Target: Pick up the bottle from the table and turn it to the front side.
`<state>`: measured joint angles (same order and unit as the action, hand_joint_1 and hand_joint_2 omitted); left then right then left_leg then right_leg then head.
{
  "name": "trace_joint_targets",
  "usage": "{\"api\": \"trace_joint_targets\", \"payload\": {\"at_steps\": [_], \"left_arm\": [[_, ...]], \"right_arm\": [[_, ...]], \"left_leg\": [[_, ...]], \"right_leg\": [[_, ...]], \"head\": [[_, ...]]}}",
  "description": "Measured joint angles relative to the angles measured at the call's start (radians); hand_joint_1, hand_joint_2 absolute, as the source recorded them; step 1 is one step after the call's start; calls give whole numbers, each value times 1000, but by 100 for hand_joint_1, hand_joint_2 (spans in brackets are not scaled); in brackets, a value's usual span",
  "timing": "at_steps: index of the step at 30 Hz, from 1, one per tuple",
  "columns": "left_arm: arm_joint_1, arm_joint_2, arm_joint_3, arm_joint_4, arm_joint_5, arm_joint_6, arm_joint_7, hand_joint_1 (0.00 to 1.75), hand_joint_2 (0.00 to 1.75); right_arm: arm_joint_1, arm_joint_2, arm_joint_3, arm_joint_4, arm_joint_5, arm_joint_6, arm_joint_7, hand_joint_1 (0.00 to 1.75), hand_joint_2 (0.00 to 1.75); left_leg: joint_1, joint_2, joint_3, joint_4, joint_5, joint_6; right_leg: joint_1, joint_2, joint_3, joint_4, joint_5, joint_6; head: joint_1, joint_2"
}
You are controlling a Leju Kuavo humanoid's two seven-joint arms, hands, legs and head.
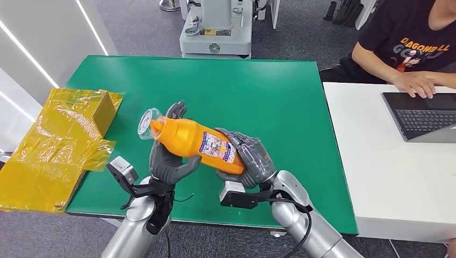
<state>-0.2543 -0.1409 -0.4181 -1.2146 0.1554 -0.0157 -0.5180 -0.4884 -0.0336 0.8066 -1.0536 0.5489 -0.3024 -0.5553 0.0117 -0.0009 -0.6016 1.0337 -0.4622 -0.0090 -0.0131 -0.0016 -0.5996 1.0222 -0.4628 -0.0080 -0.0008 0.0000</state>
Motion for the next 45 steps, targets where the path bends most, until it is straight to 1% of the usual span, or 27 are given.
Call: {"api": "trace_joint_targets", "payload": {"at_steps": [7,15,33,35,36,37,38,40,41,42,43,45], "left_arm": [[3,0,0,6,-2,6,2,0,175],[8,2,3,6,-5,5,11,0,175],[7,2,7,6,7,-27,38,0,175],[7,2,7,6,6,-28,40,2,175],[7,2,7,6,5,-29,40,7,175],[7,1,7,6,4,-30,41,19,175],[7,1,7,6,3,-32,42,53,175],[7,-1,7,6,-2,-36,44,130,175],[7,-1,7,6,-5,-37,45,160,175],[7,-1,7,6,-9,-38,45,170,175],[8,-1,7,6,-13,-39,46,174,175],[9,-2,7,6,-21,-41,47,175,175]], "right_arm": [[-16,6,22,36,18,67,23,175,175],[-19,7,24,57,47,113,48,175,175],[-17,7,24,64,77,147,62,175,175],[-17,7,24,65,78,148,62,175,175],[-17,7,24,65,78,149,62,175,175],[-17,7,24,66,79,149,62,175,175],[-17,7,24,66,81,150,62,175,175],[-18,7,24,70,84,152,61,175,175],[-18,7,23,72,86,153,61,175,175],[-18,7,23,74,88,154,61,175,175],[-18,7,22,77,90,155,61,175,175],[-18,8,22,82,95,156,62,175,175]], "left_leg": [[0,0,0,0,0,0],[0,0,0,0,0,0],[0,0,0,0,0,0],[0,0,0,0,0,0],[0,0,0,0,0,0],[0,0,0,0,0,0],[0,0,0,0,0,0],[0,0,0,0,0,0],[0,0,0,0,0,0],[0,0,0,0,0,0],[0,0,0,0,0,0],[0,0,0,0,0,0]], "right_leg": [[0,0,0,0,0,0],[0,0,0,0,0,0],[0,0,0,0,0,0],[0,0,0,0,0,0],[0,0,0,0,0,0],[0,0,0,0,0,0],[0,0,0,0,0,0],[0,0,0,0,0,0],[0,0,0,0,0,0],[0,0,0,0,0,0],[0,0,0,0,0,0],[0,0,0,0,0,0]], "head": [[0,0],[0,0],[0,0],[0,0],[0,0],[0,0],[0,0],[0,0],[0,0],[0,0],[0,0],[0,0]]}}
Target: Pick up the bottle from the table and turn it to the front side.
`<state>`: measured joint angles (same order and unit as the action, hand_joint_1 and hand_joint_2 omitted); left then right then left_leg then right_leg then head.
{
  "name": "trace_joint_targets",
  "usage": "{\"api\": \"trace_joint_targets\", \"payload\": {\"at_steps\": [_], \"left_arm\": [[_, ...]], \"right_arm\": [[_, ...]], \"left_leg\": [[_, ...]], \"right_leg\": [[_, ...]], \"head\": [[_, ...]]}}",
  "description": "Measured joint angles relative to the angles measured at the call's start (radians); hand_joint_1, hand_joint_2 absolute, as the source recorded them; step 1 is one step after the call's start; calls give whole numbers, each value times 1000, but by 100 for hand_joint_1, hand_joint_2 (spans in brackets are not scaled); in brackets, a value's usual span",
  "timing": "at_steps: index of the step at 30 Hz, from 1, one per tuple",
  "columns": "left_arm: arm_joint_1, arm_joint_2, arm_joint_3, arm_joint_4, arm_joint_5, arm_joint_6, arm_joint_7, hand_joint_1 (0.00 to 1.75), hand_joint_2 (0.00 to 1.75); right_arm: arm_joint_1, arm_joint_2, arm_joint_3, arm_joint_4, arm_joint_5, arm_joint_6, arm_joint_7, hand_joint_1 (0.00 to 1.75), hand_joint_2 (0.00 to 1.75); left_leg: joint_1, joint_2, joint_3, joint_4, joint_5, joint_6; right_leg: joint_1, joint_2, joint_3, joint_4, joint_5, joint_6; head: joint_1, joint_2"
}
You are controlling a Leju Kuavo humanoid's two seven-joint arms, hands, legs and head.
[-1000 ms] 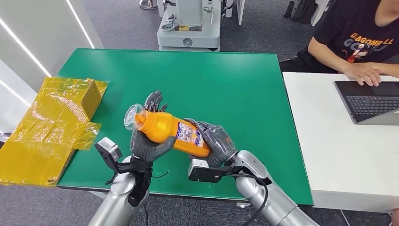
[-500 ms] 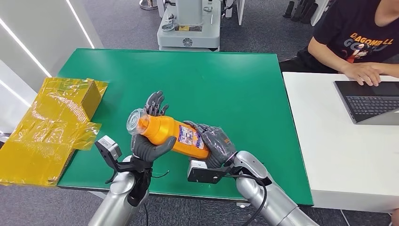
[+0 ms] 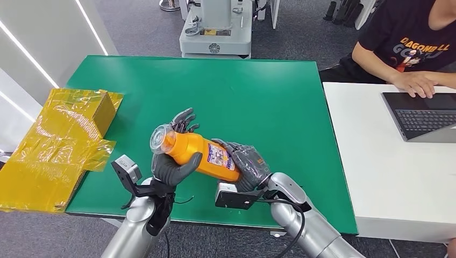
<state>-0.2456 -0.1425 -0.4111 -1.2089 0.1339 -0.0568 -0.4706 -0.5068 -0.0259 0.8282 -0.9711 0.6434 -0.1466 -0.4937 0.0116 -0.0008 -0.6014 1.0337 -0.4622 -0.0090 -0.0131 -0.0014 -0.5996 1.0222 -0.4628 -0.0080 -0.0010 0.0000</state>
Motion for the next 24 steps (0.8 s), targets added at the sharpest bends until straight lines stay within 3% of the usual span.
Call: {"api": "trace_joint_targets", "payload": {"at_steps": [18,20,22,24], "left_arm": [[19,-15,9,-1,-51,17,3,175,175],[20,-17,12,-2,-55,20,3,175,175],[21,-18,14,-2,-60,23,3,175,175],[22,-20,15,-2,-64,29,2,175,175]], "right_arm": [[-2,15,-8,41,12,21,-13,175,175],[-2,16,-8,42,12,22,-13,154,175],[-2,17,-9,42,8,20,-13,66,175],[-1,18,-10,42,1,14,-11,0,175]], "left_leg": [[0,0,0,0,0,0],[0,0,0,0,0,0],[0,0,0,0,0,0],[0,0,0,0,0,0]], "right_leg": [[0,0,0,0,0,0],[0,0,0,0,0,0],[0,0,0,0,0,0],[0,0,0,0,0,0]], "head": [[0,0],[0,0],[0,0],[0,0]]}}
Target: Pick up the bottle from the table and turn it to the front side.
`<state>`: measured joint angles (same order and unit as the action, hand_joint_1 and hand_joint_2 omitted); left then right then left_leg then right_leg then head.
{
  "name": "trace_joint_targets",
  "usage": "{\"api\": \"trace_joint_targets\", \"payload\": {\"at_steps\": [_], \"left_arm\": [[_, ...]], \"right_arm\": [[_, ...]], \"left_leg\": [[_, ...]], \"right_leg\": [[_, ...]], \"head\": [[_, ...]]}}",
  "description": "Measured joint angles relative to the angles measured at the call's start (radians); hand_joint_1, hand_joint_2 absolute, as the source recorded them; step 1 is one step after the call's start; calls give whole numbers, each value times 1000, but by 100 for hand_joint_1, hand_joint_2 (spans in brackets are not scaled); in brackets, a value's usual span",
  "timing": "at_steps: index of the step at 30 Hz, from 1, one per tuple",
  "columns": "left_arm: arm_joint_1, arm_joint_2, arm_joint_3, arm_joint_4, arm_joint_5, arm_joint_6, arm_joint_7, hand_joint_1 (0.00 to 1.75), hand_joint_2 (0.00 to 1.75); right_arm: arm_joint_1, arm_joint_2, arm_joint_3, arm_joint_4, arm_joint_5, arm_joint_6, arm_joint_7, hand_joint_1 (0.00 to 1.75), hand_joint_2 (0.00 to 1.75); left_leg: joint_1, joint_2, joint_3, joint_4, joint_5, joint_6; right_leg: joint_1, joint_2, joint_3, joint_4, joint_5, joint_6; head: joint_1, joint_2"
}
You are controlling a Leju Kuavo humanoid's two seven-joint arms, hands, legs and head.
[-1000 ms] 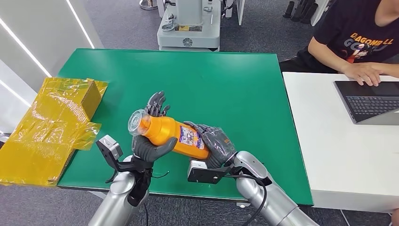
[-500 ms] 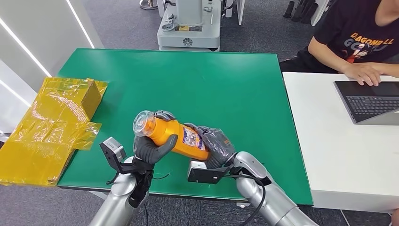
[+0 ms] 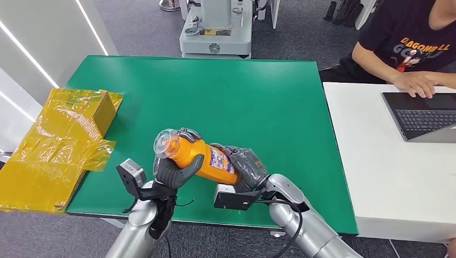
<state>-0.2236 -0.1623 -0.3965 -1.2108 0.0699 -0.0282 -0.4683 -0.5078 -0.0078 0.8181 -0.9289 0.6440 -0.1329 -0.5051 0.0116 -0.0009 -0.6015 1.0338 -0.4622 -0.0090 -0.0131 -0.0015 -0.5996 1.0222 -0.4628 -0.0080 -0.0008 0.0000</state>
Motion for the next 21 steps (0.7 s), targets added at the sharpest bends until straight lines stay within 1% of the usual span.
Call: {"api": "trace_joint_targets", "payload": {"at_steps": [4,13,21], "left_arm": [[0,-2,3,0,-7,12,-1,175,175],[0,0,15,-3,-23,35,-3,175,175],[-7,29,47,-29,-62,68,-5,175,175]], "right_arm": [[3,6,-2,-1,-17,-21,0,0,175],[18,28,-31,-23,-81,-103,0,0,175],[40,51,-63,-56,-140,-167,-22,0,175]], "left_leg": [[0,0,0,0,0,0],[0,0,0,0,0,0],[0,0,0,0,0,0]], "right_leg": [[0,0,0,0,0,0],[0,0,0,0,0,0],[0,0,0,0,0,0]], "head": [[0,0],[0,0],[0,0]]}}
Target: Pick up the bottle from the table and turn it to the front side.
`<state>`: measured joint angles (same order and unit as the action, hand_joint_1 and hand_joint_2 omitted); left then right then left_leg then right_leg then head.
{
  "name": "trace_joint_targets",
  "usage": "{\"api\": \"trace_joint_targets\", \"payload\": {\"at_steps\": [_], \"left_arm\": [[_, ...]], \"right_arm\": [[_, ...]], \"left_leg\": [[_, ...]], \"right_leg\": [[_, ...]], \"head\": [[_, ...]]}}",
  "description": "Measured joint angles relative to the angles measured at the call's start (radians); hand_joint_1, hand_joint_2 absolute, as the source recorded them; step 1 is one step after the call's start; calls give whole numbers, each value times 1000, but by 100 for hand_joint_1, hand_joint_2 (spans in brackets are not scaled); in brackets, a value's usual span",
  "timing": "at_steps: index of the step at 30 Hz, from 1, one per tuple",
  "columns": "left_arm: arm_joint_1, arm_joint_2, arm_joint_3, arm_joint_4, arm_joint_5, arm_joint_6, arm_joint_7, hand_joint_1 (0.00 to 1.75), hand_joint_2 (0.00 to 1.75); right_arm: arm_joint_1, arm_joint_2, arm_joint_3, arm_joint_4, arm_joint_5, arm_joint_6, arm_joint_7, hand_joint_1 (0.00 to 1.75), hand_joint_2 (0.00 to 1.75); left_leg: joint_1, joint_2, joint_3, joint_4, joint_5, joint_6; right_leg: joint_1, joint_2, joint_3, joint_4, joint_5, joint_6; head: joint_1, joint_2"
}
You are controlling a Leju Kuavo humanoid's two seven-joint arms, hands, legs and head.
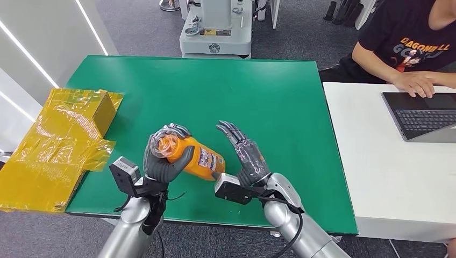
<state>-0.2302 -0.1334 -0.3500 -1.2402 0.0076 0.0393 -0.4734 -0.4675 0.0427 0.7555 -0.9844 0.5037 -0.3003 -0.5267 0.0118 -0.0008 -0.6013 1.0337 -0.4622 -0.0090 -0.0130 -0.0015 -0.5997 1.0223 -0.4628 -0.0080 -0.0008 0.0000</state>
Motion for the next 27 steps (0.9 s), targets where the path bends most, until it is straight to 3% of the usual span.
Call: {"api": "trace_joint_targets", "payload": {"at_steps": [12,27], "left_arm": [[-47,76,37,-89,-104,93,29,175,175],[-133,245,89,-201,-382,233,145,175,175]], "right_arm": [[85,-2,-12,-161,-71,-60,24,0,175],[217,-51,-56,-369,-69,-117,54,0,175]], "left_leg": [[0,0,0,0,0,0],[0,1,0,0,0,0]], "right_leg": [[0,0,0,0,0,0],[0,1,0,0,0,0]], "head": [[0,0],[0,0]]}}
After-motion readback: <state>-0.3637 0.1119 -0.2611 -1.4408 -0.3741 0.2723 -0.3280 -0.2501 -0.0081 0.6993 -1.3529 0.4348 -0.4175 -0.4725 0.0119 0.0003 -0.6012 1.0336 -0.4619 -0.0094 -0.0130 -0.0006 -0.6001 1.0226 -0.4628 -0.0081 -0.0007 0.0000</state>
